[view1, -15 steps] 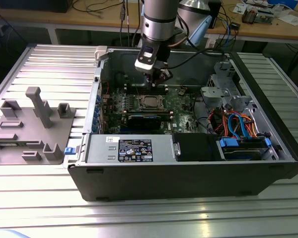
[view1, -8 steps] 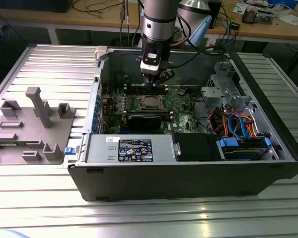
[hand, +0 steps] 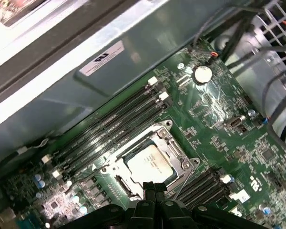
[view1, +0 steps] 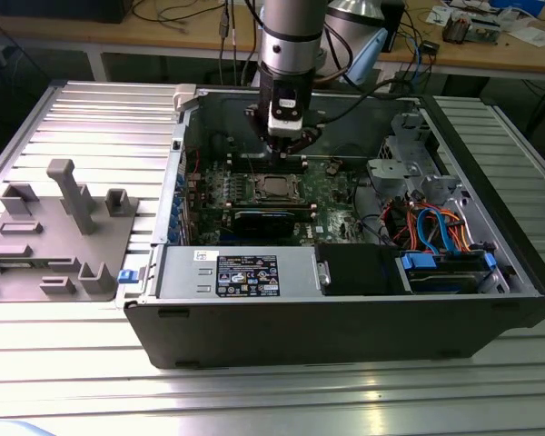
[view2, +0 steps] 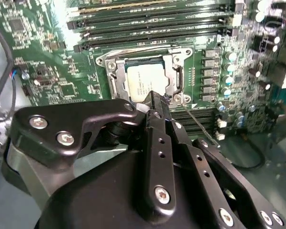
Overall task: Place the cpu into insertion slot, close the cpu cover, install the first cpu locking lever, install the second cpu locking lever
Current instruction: 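Install the first cpu locking lever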
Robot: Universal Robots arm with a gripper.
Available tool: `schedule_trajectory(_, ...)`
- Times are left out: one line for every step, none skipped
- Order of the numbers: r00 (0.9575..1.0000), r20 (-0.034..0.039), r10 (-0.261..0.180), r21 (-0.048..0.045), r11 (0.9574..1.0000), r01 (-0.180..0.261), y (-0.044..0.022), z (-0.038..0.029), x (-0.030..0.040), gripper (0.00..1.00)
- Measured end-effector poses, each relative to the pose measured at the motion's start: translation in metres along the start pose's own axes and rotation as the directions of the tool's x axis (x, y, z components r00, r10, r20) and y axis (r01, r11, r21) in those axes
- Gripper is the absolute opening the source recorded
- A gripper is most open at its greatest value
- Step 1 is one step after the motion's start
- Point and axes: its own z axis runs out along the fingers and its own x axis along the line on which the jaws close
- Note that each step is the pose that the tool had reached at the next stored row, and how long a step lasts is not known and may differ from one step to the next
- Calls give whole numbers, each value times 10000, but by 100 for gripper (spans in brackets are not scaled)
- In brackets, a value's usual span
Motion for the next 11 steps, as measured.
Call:
schedule_trajectory(9995,-3,-310,1,9995,310,0,0,0,11)
schedule_trajectory(9982,-5,-592,2,9982,592,0,0,0,11)
schedule_trajectory(9969,-6,-788,3,9969,788,0,0,0,11)
schedule_trajectory(9954,-8,-953,4,9954,953,0,0,0,11)
schedule_trajectory(9928,-10,-1197,6,9928,1197,-1,0,0,11)
schedule_trajectory(9912,-10,-1321,6,9912,1321,-1,0,0,11)
schedule_trajectory(9889,-11,-1486,7,9889,1486,0,0,0,11)
schedule_trajectory(9854,-14,-1705,7,9854,1705,-1,0,0,11)
schedule_trajectory(9826,-15,-1857,8,9826,1857,-1,0,0,11)
schedule_trajectory(9788,-16,-2047,9,9788,2047,-1,0,0,11)
schedule_trajectory(9706,-19,-2406,10,9706,2406,-1,0,0,11)
